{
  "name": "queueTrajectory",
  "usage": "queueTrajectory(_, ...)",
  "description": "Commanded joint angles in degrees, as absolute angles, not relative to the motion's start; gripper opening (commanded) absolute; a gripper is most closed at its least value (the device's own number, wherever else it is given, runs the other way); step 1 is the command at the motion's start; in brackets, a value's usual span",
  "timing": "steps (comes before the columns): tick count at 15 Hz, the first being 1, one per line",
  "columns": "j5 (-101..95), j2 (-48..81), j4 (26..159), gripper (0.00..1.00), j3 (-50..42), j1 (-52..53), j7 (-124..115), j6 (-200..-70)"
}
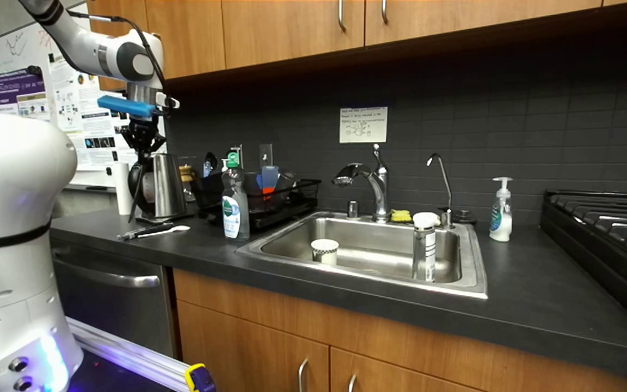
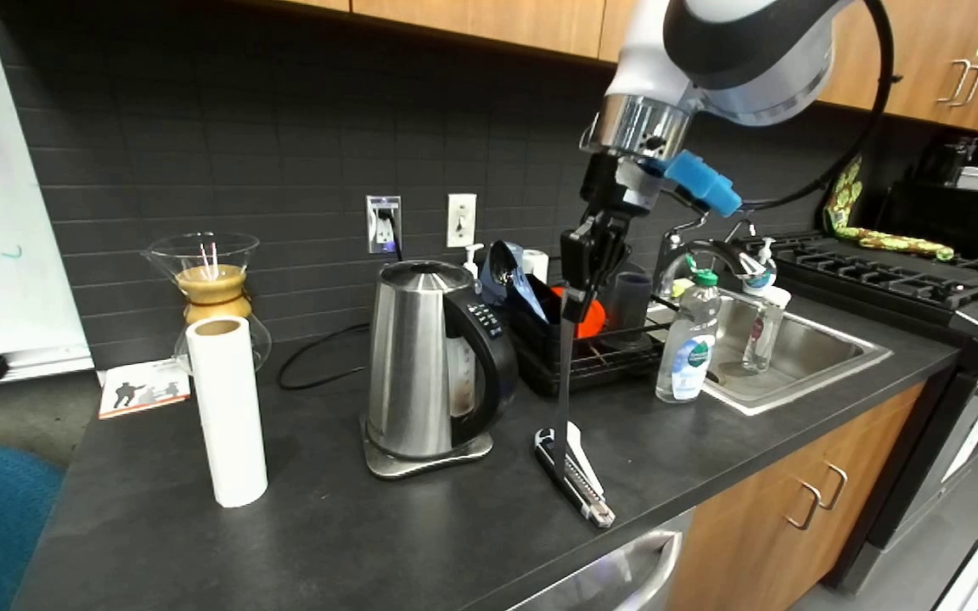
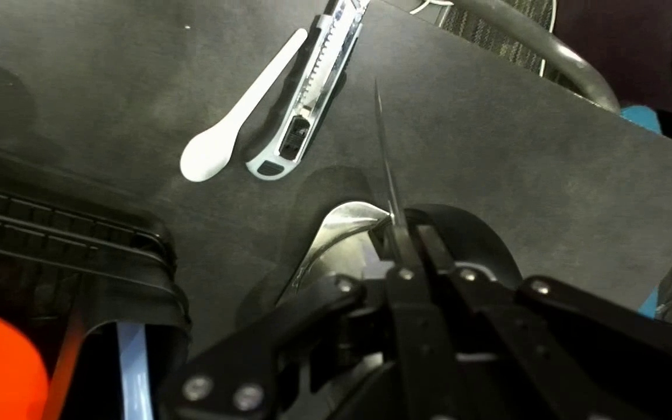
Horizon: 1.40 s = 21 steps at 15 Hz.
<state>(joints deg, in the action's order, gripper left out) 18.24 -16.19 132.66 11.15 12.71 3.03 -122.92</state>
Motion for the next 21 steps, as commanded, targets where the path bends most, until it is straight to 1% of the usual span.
queueTrajectory(1,20.3,-14.26,131.7,0.01,10.84,13.59,2.99,-123.39)
queueTrajectory(21,20.89,-1.78,123.73,0.01,10.96,12.31,2.57,-125.53)
